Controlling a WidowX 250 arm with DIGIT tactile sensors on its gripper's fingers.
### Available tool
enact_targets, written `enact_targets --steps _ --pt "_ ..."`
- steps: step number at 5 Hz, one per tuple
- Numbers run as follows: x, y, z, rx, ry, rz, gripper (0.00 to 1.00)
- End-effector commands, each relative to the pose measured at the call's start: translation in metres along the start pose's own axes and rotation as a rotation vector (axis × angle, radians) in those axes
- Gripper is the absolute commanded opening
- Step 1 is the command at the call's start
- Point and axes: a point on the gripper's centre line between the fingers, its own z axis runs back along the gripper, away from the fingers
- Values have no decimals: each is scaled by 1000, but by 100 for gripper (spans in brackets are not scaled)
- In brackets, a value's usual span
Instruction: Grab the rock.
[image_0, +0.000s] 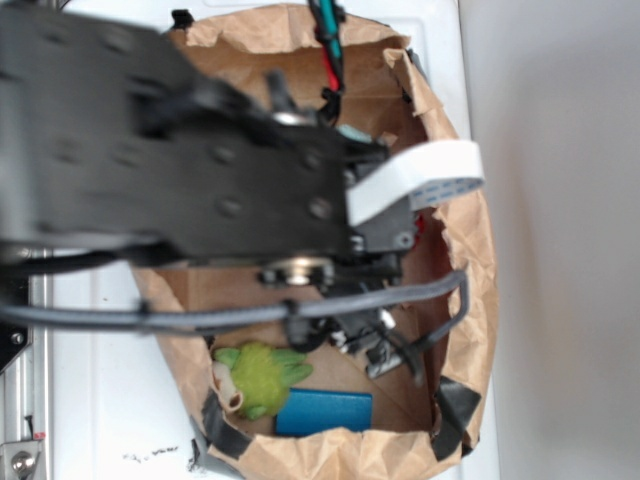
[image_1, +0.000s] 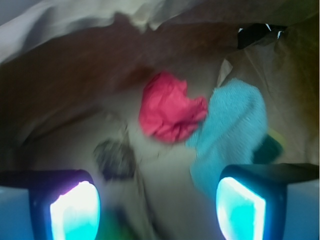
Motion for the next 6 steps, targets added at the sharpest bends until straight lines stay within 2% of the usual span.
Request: enact_targets --steps 1,2,3,4,5,6 --pt "-1 -13 -25 -11 -14 16 100" --pt "-6 -19 -33 -41 16 6 100" --pt "-8 -25 -27 -138 44 -19 100" --pt "-6 -25 -12 -211 63 -26 100" --pt "-10 -30 -17 -178 44 -31 100" --pt "-16 -37 -32 -148 -13 -52 100"
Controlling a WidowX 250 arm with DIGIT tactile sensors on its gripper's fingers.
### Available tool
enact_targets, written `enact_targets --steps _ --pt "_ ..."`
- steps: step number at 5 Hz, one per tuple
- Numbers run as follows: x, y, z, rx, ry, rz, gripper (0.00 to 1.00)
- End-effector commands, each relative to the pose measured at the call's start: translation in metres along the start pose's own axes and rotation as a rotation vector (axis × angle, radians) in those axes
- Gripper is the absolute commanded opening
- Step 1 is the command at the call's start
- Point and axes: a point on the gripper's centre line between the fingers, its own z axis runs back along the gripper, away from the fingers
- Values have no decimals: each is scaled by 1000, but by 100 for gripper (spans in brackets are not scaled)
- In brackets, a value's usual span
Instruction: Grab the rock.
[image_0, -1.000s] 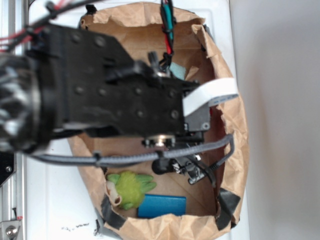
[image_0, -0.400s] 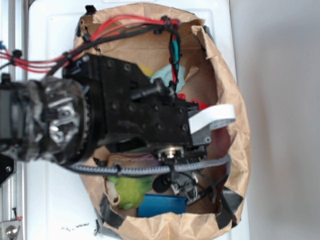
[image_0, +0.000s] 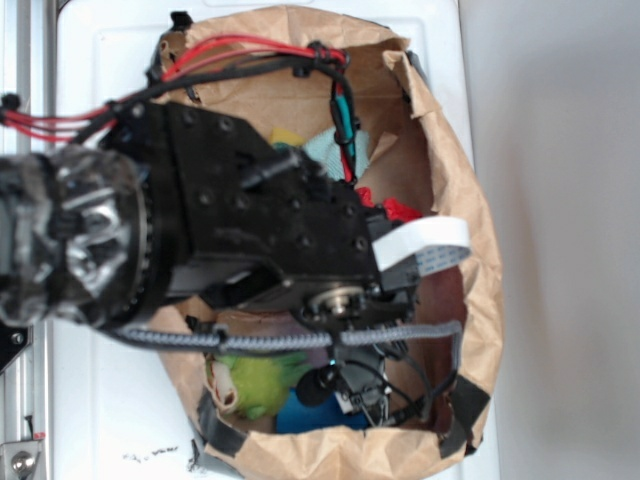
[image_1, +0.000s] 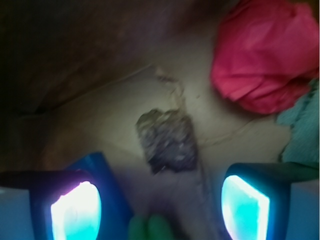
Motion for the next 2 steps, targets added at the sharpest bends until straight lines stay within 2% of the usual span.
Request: enact_targets --steps 1,2 --pt "5 -15 -5 13 -100 -37 100" --pt "4 -17 -13 24 -88 -45 100"
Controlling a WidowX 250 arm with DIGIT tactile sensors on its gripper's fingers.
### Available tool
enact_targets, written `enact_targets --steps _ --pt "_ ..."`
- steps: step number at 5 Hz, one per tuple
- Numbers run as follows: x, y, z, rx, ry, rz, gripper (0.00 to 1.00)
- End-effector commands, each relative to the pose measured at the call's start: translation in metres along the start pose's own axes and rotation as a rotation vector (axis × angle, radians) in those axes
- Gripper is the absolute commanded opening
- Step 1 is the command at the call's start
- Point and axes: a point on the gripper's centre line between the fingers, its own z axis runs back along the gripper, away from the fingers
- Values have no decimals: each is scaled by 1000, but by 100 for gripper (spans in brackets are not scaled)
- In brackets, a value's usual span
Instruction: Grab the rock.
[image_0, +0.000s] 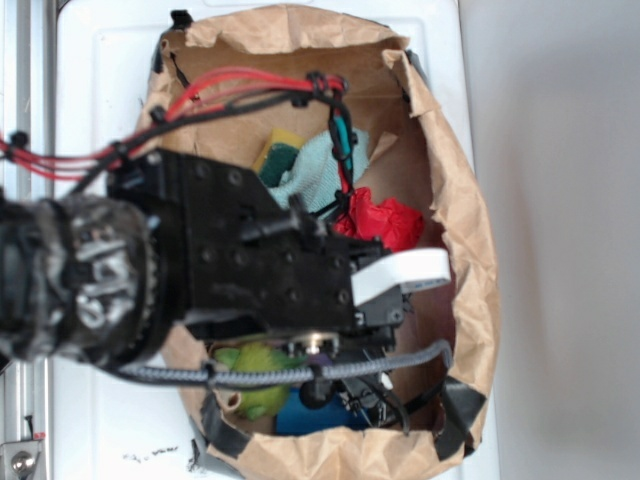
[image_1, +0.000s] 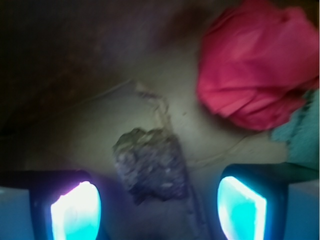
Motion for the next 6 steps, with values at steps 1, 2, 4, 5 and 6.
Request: enact_targets --steps 1,2,4,5,6 --pt "1 -15 -22 35 -4 -56 100" --pt "7 -13 -35 79 -23 -67 100" --pt "21 -6 -16 77 -34 -76 0" --pt "27 -2 2 89 -26 -139 0" --pt "37 5 26 84 7 -267 0"
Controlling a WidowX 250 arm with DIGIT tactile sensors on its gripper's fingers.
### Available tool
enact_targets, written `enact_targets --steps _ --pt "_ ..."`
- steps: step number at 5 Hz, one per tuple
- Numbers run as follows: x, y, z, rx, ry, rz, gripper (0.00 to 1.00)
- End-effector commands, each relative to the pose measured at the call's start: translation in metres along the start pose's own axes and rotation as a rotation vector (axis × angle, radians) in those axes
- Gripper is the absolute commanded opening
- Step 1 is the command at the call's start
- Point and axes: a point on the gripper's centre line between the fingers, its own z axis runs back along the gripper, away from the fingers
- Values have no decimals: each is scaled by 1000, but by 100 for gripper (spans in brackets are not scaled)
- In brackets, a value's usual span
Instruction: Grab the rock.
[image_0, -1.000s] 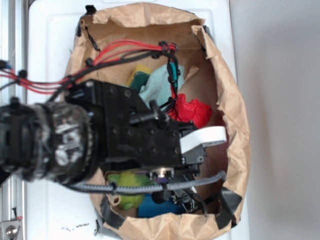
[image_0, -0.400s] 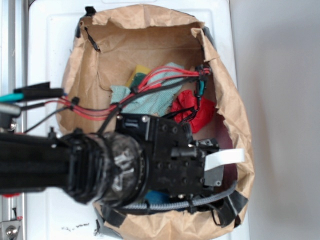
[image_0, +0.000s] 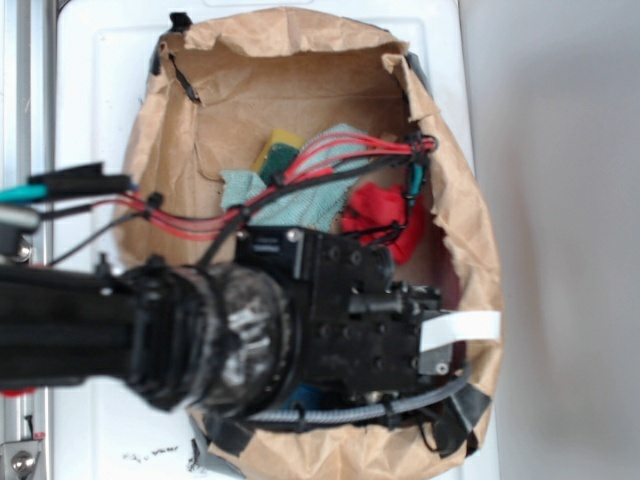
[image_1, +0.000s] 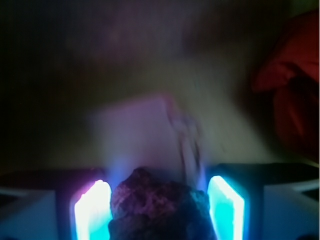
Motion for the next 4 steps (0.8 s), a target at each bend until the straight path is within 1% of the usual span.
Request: enact_targets --steps 1,2,3,4 --pt "30 27 77 -59 -54 -129 0" --pt "33 41 104 -82 -45 -137 0" --pt "25 47 125 -29 -74 -127 0" --pt "14 48 143 14 -105 -126 0"
